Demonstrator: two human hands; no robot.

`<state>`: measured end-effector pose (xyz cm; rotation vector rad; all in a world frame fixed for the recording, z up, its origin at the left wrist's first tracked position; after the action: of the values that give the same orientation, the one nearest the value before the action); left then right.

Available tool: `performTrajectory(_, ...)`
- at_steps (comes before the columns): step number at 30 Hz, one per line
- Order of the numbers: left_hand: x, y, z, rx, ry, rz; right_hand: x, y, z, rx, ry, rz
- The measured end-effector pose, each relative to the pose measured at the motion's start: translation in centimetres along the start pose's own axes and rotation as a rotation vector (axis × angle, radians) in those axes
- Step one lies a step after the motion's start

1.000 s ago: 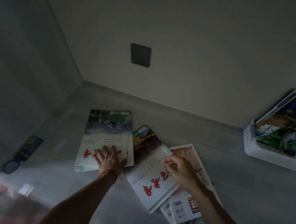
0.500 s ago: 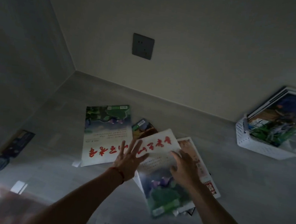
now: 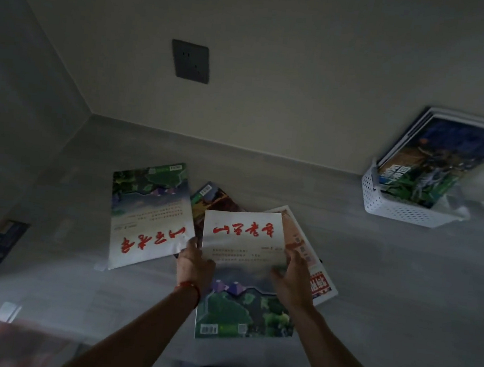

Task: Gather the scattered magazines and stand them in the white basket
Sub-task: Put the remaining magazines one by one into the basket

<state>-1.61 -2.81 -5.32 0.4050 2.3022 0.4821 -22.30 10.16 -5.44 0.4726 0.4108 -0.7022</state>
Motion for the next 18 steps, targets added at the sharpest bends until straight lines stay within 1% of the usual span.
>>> performTrajectory(2,-0.2,-0.2,-0.1,-0.041,0.060,0.022,-1.4,-0.4,-0.9,0.082,-0.117,-0.052)
performTrajectory(3,0.1,-0.1,-0.4,-0.044,0.112,0.067,-2.1,-0.6,-1.3,0.130,-0.163,-0.053)
performTrajectory(5,0.9,0.1,-1.4,-0.008,0.149,0.167,-3.3,-1.1,-2.1,0.168,-0.192,0.009)
performTrajectory(7,1.6,0.6,-3.3,0.073,0.093,0.217,-5.0,-1.9,-2.4,0.121,-0.158,0.067)
performTrajectory(8,1.9,0.7,-4.4,0.116,0.061,0.222,-6.2,-2.3,-2.4,0.098,-0.144,0.062)
performTrajectory(11,2.7,1.4,-8.5,0.235,-0.047,0.191,-10.5,-3.6,-2.9,0.079,-0.180,0.005)
performTrajectory(13,3.9,2.0,-11.7,0.296,-0.078,0.199,-13.9,-4.6,-3.0,0.046,-0.166,-0.040)
performTrajectory(16,6.5,2.7,-17.0,0.365,-0.054,0.220,-19.8,-6.2,-2.8,-0.008,-0.101,-0.082)
performTrajectory(18,8.5,3.3,-21.1,0.407,-0.028,0.227,-24.4,-7.5,-2.5,-0.062,-0.034,-0.150)
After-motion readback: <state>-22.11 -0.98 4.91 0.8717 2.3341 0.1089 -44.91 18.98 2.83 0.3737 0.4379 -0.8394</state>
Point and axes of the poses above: each hand's wrist, its own y-axis away from the middle knuckle, its own x-axis out of the palm, z = x × y, the point moved 6 cm from there along -y, towards the middle knuckle, and after that the axes turned 8 degrees about -y, right-handed, at the moved point
